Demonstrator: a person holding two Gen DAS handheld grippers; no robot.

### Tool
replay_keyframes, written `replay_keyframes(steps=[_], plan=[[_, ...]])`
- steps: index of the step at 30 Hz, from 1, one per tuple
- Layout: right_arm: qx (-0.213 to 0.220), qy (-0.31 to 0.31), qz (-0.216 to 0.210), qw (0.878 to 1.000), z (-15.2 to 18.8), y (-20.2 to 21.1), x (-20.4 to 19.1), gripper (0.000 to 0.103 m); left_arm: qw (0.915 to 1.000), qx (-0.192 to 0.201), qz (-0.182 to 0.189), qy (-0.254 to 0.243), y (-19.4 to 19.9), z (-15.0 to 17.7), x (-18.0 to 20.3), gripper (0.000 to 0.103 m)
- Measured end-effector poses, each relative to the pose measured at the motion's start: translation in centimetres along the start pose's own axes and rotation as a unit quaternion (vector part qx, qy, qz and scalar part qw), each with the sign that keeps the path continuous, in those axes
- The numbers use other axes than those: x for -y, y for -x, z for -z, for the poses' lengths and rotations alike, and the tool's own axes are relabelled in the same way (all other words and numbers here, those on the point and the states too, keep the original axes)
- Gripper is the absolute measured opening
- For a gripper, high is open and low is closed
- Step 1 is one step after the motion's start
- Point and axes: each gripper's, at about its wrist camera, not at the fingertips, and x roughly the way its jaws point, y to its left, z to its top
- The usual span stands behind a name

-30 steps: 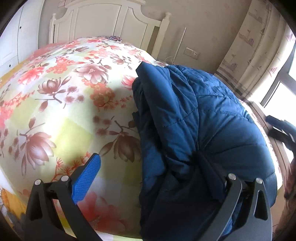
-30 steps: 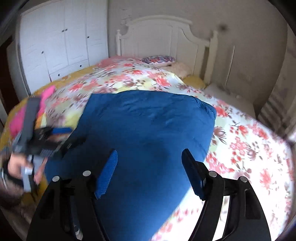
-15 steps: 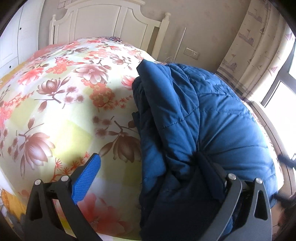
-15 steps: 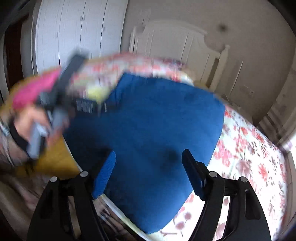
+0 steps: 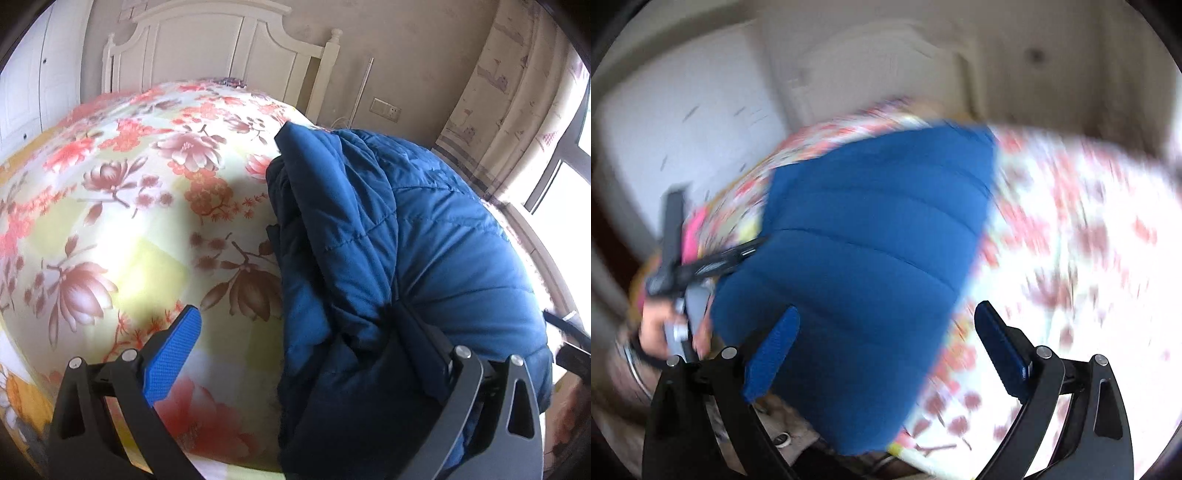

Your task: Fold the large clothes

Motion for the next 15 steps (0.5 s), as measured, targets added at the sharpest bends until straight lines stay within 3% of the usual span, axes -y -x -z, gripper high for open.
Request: replay_keyframes(steps=[2, 3, 5, 9, 13, 14, 15], plan=[[-0.016, -0.051, -0.056, 0.997, 0.3, -1.0, 1.8, 0.092, 0.999, -0.018, 0.029, 0.027, 0.0, 0.1, -1.0, 0.101], [-0.022, -0.065, -0.074, 0.995, 0.4, -1.5, 2.3, 0.092, 0.9955, -0.04, 0.064, 0.058, -0.2, 0.2, -1.9, 0.101], [-0.031, -0.068, -0.099, 0.992, 0.3, -2.2, 2.6, 0.092, 0.9809, -0.075, 0.141, 0.111, -0.9, 0.5, -3.7, 0.101], [-0.056, -0.066, -0.13, 0.988, 0.0, -4.4, 2.4, 0.099, 0.97, -0.092, 0.203, 0.098, -0.8, 1.0, -3.9, 0.101], [-0.05, -0.047, -0.132, 0.989, -0.3, -5.3, 2.3, 0.099, 0.9691, -0.096, 0.212, 0.082, -1.1, 0.9, -3.1, 0.1], [-0.048, -0.046, -0.135, 0.989, -0.1, -5.1, 2.2, 0.098, 0.9653, -0.105, 0.224, 0.083, -1.4, 0.8, -3.0, 0.096], [-0.043, -0.044, -0.138, 0.989, 0.1, -5.0, 2.3, 0.094, 0.9536, -0.124, 0.258, 0.093, -1.8, 0.8, -3.0, 0.085]])
